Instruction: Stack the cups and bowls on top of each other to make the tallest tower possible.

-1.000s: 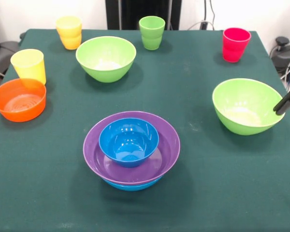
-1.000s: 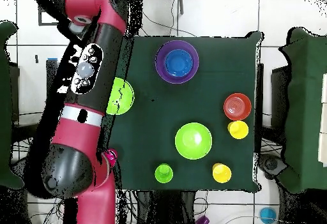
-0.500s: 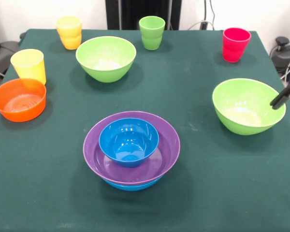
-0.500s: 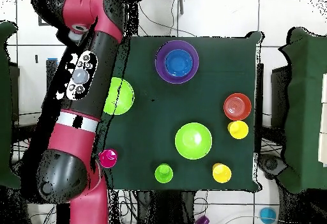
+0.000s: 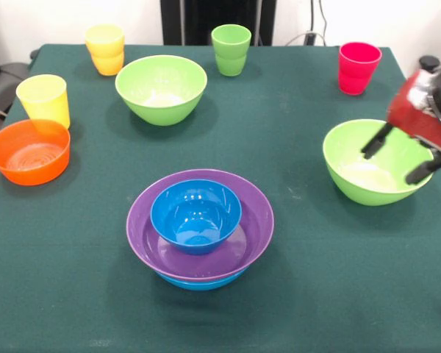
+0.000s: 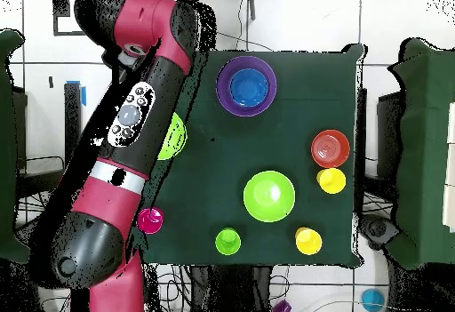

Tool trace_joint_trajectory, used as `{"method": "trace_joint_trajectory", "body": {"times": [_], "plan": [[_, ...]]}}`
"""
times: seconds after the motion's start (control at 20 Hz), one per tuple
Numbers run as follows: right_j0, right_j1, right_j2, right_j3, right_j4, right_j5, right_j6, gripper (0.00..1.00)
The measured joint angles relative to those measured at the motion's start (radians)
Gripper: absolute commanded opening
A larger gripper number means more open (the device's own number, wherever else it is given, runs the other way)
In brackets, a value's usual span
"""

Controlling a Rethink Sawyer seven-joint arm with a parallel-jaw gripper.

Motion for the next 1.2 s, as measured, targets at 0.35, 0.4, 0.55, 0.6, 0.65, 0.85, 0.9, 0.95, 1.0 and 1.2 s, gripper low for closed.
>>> {"method": "trace_joint_trajectory", "body": {"times": [0.35,0.4,0.55,0.6,0.65,0.85,0.9,0.95,1.0,1.2], "plan": [[0.050,-0.036,0.098,0.136,-0.102,-0.055,0.000,1.00],[0.054,-0.040,0.105,0.146,-0.109,-0.060,0.000,1.00],[0.077,-0.066,0.148,0.200,-0.142,-0.092,0.000,1.00],[0.086,-0.075,0.165,0.216,-0.151,-0.104,0.000,1.00],[0.090,-0.080,0.173,0.223,-0.154,-0.111,0.000,1.00],[0.104,-0.090,0.206,0.235,-0.156,-0.139,0.000,1.00],[0.108,-0.089,0.212,0.235,-0.156,-0.153,0.002,1.00],[0.111,-0.088,0.217,0.235,-0.156,-0.167,0.008,1.00],[0.113,-0.087,0.219,0.235,-0.156,-0.175,0.014,1.00],[0.123,-0.080,0.225,0.235,-0.156,-0.220,0.081,1.00]]}}
